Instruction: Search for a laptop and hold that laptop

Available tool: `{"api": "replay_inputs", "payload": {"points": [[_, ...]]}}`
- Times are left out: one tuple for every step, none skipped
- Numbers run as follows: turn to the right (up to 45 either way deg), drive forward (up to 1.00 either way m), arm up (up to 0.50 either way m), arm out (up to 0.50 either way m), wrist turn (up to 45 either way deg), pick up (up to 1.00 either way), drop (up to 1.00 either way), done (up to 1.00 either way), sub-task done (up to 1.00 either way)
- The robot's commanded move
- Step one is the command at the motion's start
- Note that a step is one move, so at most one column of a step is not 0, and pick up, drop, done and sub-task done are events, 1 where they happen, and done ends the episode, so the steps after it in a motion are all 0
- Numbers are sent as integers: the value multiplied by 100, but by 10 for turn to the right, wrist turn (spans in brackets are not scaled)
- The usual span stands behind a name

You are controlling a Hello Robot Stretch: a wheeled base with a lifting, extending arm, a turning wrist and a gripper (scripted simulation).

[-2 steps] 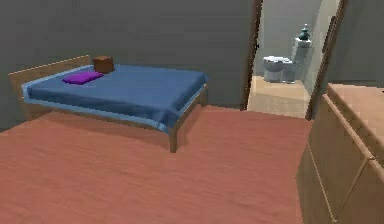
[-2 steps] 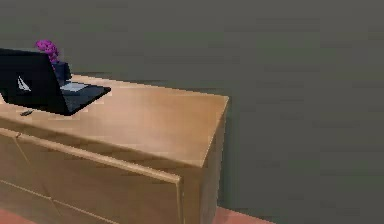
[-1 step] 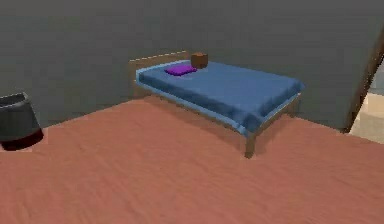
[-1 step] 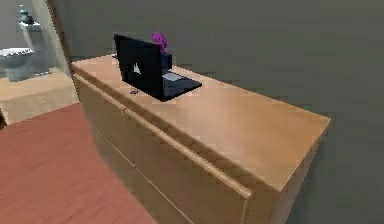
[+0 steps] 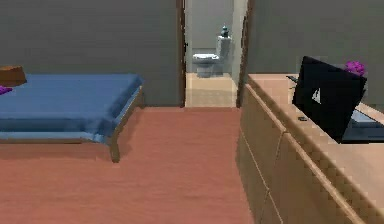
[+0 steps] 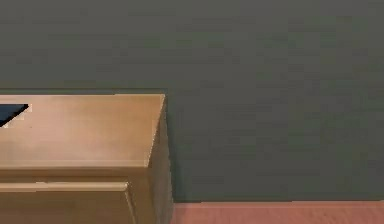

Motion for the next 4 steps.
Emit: {"api": "replay_inputs", "payload": {"points": [[210,0,0,0,0,0,0,0,0],[0,50,0,0,0,0,0,0,0],[-450,0,0,0,0,0,0,0,0],[-120,0,0,0,0,0,0,0,0]]}}
